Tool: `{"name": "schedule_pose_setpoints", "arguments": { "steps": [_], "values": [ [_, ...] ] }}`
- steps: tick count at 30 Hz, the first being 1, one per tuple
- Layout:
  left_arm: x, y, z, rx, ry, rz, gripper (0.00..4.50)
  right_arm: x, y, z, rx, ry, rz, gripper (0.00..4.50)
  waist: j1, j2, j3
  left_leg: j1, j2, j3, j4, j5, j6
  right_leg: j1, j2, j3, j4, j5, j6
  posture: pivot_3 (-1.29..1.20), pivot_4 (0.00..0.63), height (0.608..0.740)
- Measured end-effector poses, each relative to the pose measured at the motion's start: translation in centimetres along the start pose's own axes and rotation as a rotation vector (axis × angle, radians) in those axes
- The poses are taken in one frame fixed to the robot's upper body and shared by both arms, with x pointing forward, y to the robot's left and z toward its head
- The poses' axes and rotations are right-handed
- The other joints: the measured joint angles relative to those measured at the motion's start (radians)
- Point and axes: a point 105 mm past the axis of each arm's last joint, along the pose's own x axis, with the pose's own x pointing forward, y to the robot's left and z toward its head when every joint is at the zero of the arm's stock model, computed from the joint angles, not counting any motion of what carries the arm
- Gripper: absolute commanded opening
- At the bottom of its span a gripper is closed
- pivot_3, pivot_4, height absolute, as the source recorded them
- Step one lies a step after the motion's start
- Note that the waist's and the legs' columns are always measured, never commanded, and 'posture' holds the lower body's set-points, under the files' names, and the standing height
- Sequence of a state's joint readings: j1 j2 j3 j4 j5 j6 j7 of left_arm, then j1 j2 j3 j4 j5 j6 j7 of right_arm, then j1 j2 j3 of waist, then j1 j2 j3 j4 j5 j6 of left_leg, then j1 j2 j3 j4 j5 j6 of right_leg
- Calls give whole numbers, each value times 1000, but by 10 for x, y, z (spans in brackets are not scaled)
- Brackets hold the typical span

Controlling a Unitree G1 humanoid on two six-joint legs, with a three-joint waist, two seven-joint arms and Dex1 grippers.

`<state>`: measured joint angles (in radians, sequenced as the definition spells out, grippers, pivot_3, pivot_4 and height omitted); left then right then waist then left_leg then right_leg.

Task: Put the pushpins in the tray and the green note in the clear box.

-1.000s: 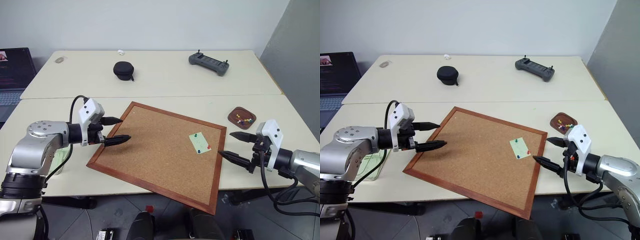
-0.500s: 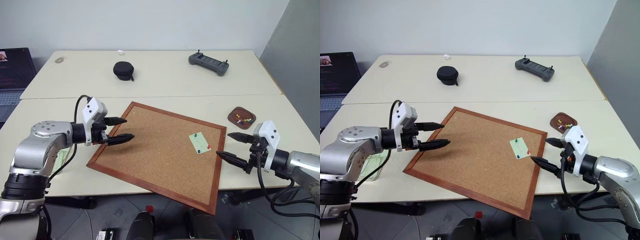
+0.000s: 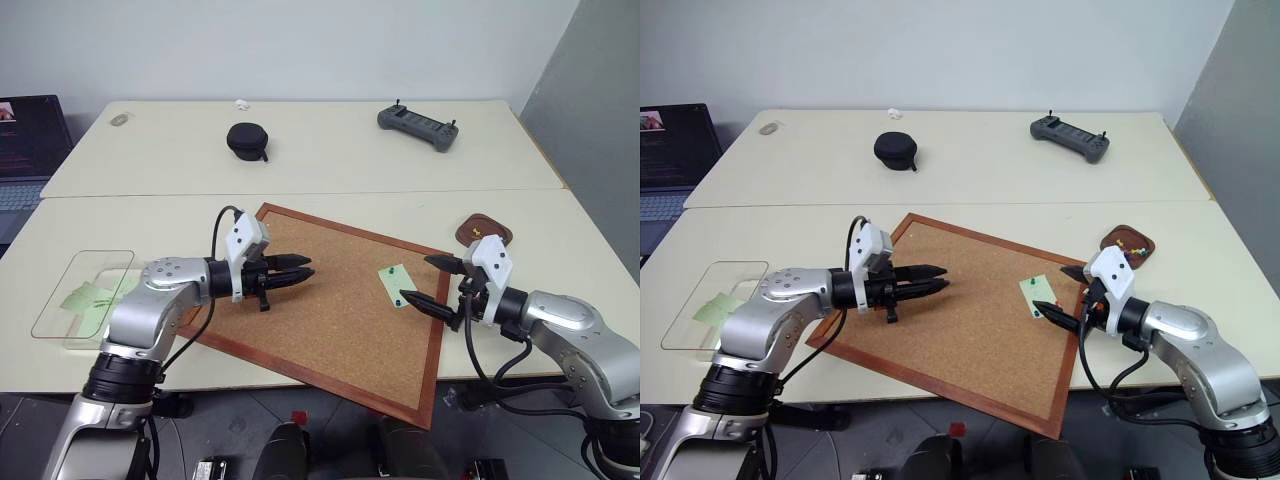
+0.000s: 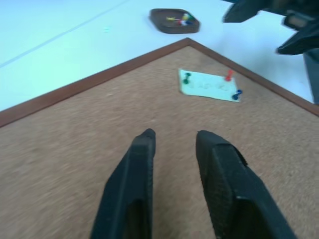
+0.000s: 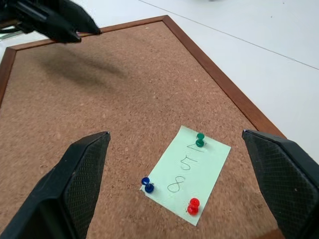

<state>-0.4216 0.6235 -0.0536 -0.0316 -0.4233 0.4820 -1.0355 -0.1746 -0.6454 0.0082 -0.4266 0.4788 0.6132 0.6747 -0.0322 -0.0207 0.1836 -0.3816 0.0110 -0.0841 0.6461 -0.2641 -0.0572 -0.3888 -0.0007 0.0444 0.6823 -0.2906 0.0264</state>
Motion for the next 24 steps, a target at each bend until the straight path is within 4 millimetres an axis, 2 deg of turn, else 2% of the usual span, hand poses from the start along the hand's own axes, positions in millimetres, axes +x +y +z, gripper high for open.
{"name": "schedule_pose_setpoints", "arguments": {
  "steps": [3, 11, 15, 18, 24],
  "values": [
    [11, -1, -5, -3, -8, 0, 22, 11, -1, -1, -2, -7, -6, 4500, 0, 0, 0, 0, 0, 0, 0, 0, 0, 0, 0, 0, 0, 0, 0, 0, 150, 740],
    [21, 0, -20, 0, 30, 2, 22, 29, -5, -4, -4, -15, -27, 4500, 0, 0, 0, 0, -1, 0, 0, 0, 0, 0, 0, 0, 0, 0, 0, 0, 150, 740],
    [27, -4, -46, -4, 123, -11, 22, 43, -7, -9, -1, -15, -36, 4500, 0, 0, 0, 0, -1, 0, 0, 0, 0, 0, 0, 0, 0, 0, 0, 0, 150, 740],
    [29, -5, -47, 27, 123, -14, 22, 50, -7, -18, 11, 3, -38, 4500, 1, 1, -1, 0, -1, 0, 0, 0, 0, 0, -1, 0, 0, 0, 0, 0, 150, 740],
    [28, -5, -49, 36, 127, -14, 22, 56, -12, -22, 11, 6, -42, 4500, 0, 1, -1, 1, -1, 0, 0, 0, 0, 1, -1, 0, 0, 0, 0, 0, 150, 740]
  ]
}}
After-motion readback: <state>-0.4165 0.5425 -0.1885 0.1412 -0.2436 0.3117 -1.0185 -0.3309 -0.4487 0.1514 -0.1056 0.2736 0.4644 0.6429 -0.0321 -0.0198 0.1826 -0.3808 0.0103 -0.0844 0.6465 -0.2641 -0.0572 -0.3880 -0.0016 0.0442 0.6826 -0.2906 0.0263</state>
